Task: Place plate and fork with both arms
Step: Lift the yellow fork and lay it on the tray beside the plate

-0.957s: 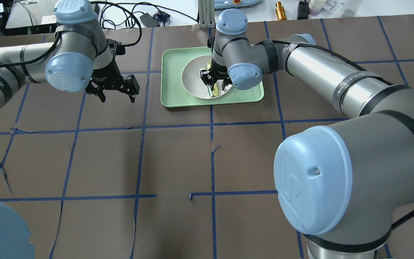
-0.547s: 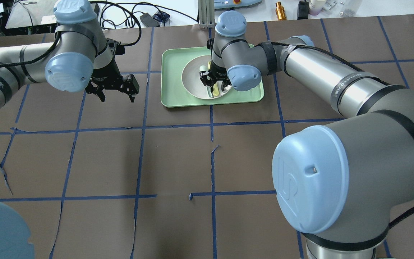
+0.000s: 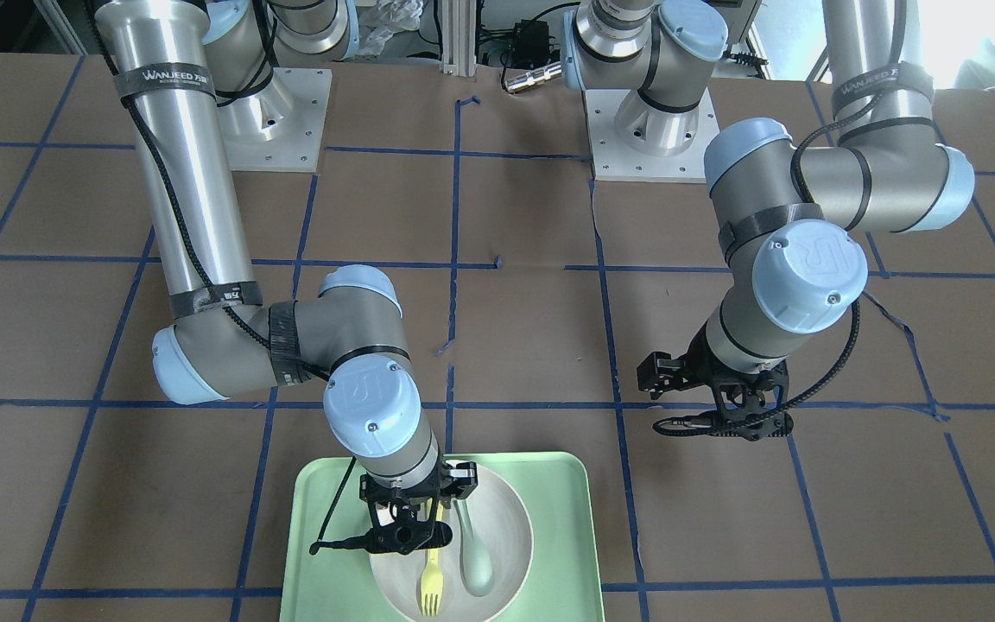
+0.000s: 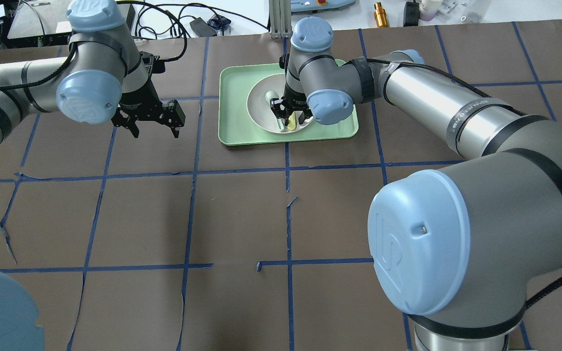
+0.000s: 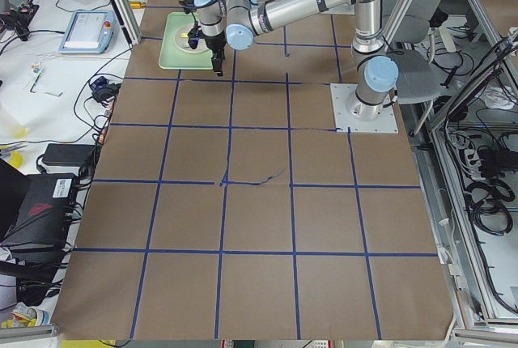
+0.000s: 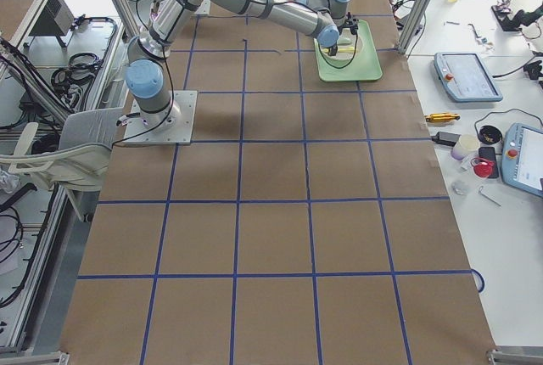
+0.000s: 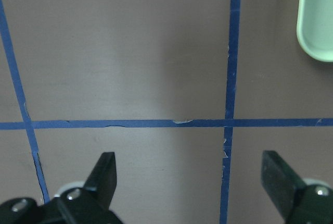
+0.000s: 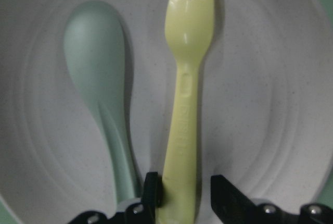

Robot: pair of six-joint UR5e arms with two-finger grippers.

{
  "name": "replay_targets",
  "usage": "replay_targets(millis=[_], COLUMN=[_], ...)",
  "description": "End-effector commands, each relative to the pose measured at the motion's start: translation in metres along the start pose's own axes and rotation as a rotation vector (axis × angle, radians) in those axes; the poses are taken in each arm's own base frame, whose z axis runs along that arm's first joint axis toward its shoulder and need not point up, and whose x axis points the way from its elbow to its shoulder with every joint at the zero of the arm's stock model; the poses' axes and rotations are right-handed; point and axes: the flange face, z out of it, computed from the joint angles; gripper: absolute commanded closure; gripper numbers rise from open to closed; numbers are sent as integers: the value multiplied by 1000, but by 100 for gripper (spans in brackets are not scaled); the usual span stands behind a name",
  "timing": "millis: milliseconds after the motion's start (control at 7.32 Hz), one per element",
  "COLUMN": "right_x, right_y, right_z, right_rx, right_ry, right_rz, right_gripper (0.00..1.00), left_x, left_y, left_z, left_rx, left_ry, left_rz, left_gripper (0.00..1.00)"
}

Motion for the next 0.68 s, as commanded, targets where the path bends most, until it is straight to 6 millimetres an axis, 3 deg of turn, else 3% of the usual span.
replay_targets(millis=[0, 410, 547], right_x=[0, 1, -1], right_y=[0, 0, -1], right_z=[0, -7, -21], right_rx=[1, 11, 29], right_ry=[0, 12, 8], right_rz=[-1, 15, 51], right_gripper=[99, 100, 100], left_x=[0, -1, -1], left_y=[0, 2, 2], left_z=[-1, -6, -6], left_rx=[3, 6, 3], left_ry=[-1, -2, -2], left_rz=[10, 8, 8], left_gripper=[0, 0, 0])
